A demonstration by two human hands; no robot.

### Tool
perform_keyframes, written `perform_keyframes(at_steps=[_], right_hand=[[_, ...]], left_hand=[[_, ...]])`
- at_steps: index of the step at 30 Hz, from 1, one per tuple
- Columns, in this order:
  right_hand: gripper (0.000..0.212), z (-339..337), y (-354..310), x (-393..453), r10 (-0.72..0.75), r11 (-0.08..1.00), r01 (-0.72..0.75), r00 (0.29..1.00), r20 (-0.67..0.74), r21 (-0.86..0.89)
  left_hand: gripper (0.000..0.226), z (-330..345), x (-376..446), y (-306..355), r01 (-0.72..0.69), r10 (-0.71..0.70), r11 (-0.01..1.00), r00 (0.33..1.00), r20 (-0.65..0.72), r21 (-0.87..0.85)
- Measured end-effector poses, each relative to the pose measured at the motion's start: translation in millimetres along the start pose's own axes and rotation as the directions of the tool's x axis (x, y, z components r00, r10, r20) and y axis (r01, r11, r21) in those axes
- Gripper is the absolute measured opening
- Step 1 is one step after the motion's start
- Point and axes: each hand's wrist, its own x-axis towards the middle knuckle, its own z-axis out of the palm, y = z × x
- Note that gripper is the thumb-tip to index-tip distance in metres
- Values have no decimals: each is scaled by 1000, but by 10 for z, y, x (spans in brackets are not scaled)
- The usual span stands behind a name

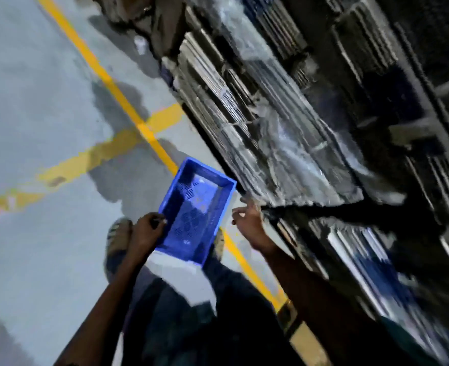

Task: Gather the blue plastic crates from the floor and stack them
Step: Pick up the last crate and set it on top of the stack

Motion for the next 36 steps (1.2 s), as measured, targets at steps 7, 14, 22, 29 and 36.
perform_keyframes(at_steps=[7,14,22,29,36], right_hand=[[51,571,348,1640,-12,973,49,986,164,-224],[93,1655,1321,3173,104,991,-106,994,33,86],[92,2343,1435,3891,41,999,-39,992,-119,19],[94,2483,1412,4189,-128,984,118,990,-66,-133],[89,2229,1411,4305,-2,944,-17,998,-58,-329]], left_hand=[[18,1189,765,-1064,283,-280,959,943,-180,-10],[40,2138,1427,-2058,633,-641,766,742,-195,-112],[53,2702,1950,-3021,711,-742,668,659,-122,-219],[40,2633,2228,-3307,734,-791,610,585,-180,-298],[58,2306,2268,-2973,653,-731,665,469,-496,-363]])
